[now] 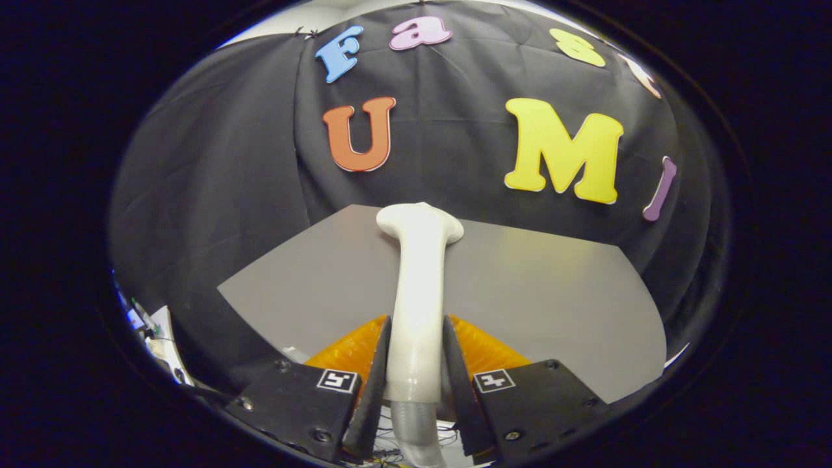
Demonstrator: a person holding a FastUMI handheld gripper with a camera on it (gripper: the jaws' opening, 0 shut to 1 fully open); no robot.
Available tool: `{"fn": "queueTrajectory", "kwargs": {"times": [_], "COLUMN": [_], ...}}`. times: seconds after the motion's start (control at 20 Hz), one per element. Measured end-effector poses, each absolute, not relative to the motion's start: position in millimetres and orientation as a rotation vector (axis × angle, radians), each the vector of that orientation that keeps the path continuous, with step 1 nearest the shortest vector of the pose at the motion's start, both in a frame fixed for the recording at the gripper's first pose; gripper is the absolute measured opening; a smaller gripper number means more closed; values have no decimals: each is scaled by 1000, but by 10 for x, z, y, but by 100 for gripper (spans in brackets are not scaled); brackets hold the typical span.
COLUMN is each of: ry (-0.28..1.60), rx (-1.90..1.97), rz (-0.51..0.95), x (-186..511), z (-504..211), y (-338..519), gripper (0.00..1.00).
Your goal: Iron the clothes twice with a garment steamer, once on the left side and once on the right side.
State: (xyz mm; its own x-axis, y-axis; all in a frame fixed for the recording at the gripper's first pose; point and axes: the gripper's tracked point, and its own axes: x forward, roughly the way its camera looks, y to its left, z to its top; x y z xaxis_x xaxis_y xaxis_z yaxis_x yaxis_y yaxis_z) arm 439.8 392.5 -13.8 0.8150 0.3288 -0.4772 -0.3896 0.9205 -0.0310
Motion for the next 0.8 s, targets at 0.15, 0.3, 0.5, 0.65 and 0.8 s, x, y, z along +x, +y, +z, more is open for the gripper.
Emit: {"fn": "queueTrajectory", "kwargs": {"times": [0.15, 0.3, 0.5, 0.65, 0.8], "ry": [468, 455, 465, 450, 417], "rx": [-81, -57, -30, -9, 20], "rz": [373, 371, 374, 377, 371], "x": [4417, 4362, 4144, 3936, 3678], "z": [-106, -102, -52, 85, 310], "y": [3936, 3908, 3739, 3540, 3232], "gripper": [43, 38, 37, 37, 37]}}
